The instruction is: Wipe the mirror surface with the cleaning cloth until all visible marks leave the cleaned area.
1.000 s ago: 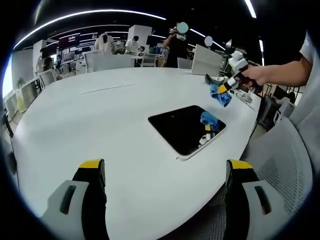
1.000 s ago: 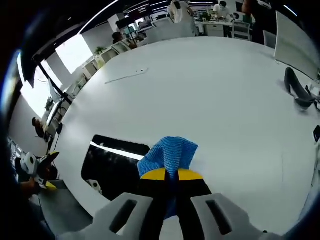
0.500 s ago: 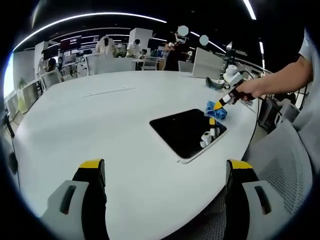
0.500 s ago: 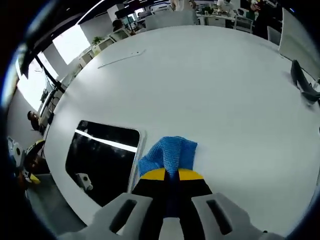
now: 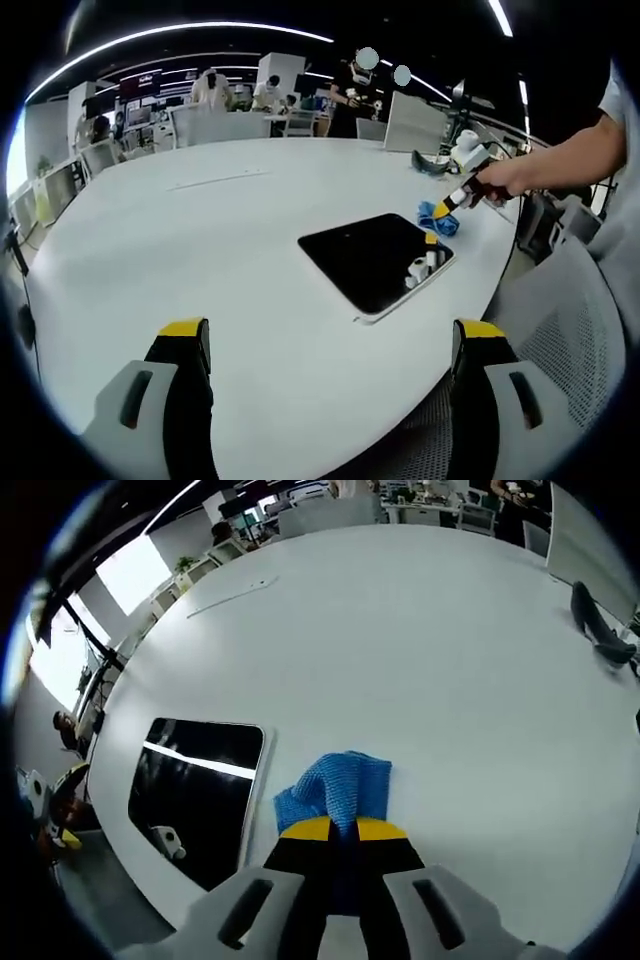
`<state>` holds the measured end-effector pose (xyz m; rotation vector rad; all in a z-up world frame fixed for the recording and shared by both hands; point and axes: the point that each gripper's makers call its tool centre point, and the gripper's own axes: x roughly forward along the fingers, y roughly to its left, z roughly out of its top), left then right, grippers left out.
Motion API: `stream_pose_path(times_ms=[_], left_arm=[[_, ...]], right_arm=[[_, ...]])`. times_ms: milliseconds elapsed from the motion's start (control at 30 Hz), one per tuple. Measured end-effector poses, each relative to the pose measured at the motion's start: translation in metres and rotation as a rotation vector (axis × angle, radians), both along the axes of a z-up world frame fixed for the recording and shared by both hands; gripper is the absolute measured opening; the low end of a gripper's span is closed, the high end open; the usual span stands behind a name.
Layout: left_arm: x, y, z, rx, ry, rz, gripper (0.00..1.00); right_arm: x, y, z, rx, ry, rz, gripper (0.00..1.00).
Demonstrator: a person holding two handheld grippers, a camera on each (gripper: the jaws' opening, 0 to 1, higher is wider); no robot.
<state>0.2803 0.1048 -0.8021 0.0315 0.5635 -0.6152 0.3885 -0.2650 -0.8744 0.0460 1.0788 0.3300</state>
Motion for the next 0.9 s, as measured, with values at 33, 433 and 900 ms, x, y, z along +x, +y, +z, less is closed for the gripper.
stream_pose_path(times_ms=[33,433,900], left_arm=[[0.0,0.0,0.0,0.002,0.002,-0.001,0.99],[0.002,0.001,0.008,-0.03,-0.02,0.015,0.99],[0.001,-0.002,0.018,-0.064,-0.03,0.03,0.99]], right_arm=[[0.0,0.001,-0.003,-0.036,-0.027,0.08,0.03],[0.004,-0.007,0.042,0.126,-0.18,0.039,0.32],[-0.068,-0.058,0.085,0.072,-0.413,0.239,0.84]])
